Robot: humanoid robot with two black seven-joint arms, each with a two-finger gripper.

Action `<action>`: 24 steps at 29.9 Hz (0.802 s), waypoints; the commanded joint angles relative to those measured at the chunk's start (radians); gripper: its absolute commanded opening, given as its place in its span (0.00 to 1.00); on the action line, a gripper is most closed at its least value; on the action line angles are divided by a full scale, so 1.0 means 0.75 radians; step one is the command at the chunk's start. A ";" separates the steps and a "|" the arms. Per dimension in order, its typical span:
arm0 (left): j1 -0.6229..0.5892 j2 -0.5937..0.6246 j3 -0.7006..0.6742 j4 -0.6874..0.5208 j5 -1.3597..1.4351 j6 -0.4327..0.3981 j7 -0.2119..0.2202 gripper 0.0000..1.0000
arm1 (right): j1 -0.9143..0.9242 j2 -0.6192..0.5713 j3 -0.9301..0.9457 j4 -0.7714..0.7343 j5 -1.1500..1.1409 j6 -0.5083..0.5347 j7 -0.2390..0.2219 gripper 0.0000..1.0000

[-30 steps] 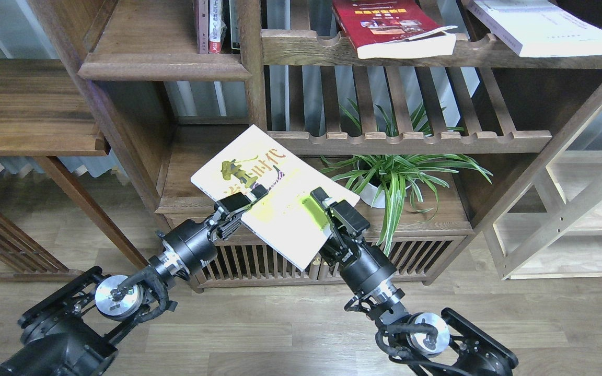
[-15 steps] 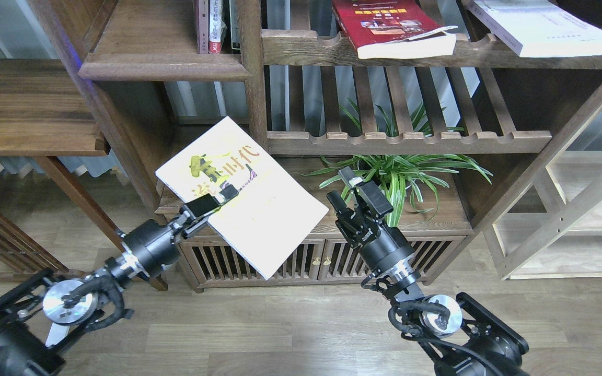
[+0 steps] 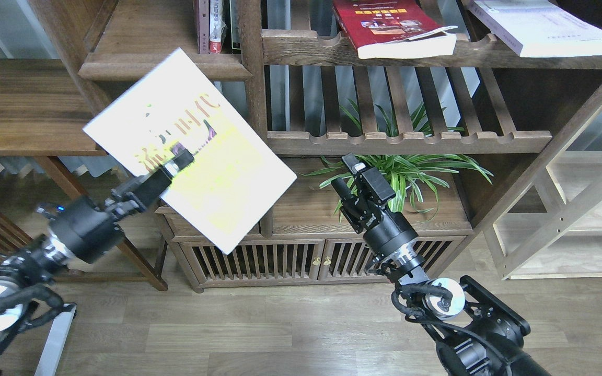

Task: Organize books on shelf
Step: 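Release with the right gripper and carry the book up with the left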

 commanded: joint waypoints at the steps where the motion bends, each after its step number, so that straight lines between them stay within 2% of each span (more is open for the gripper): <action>1: 0.038 0.001 -0.166 -0.088 0.054 0.000 0.003 0.00 | 0.003 -0.005 0.003 -0.012 -0.028 -0.029 -0.001 0.86; 5: 0.071 0.001 -0.332 -0.125 0.091 0.000 0.037 0.00 | 0.009 -0.007 -0.001 -0.032 -0.079 -0.039 -0.001 0.86; 10: 0.071 -0.011 -0.548 -0.125 0.103 0.000 0.186 0.00 | 0.013 0.001 -0.009 -0.041 -0.120 -0.041 -0.001 0.86; 13: 0.073 -0.020 -0.647 -0.118 0.136 0.000 0.236 0.00 | 0.009 0.001 -0.014 -0.041 -0.122 -0.041 -0.001 0.86; 18: 0.069 -0.038 -0.737 -0.118 0.246 0.000 0.244 0.00 | 0.007 -0.001 -0.016 -0.041 -0.122 -0.041 -0.003 0.86; 24: 0.016 -0.040 -0.749 -0.118 0.352 0.000 0.246 0.00 | 0.015 -0.003 -0.016 -0.041 -0.127 -0.041 -0.003 0.86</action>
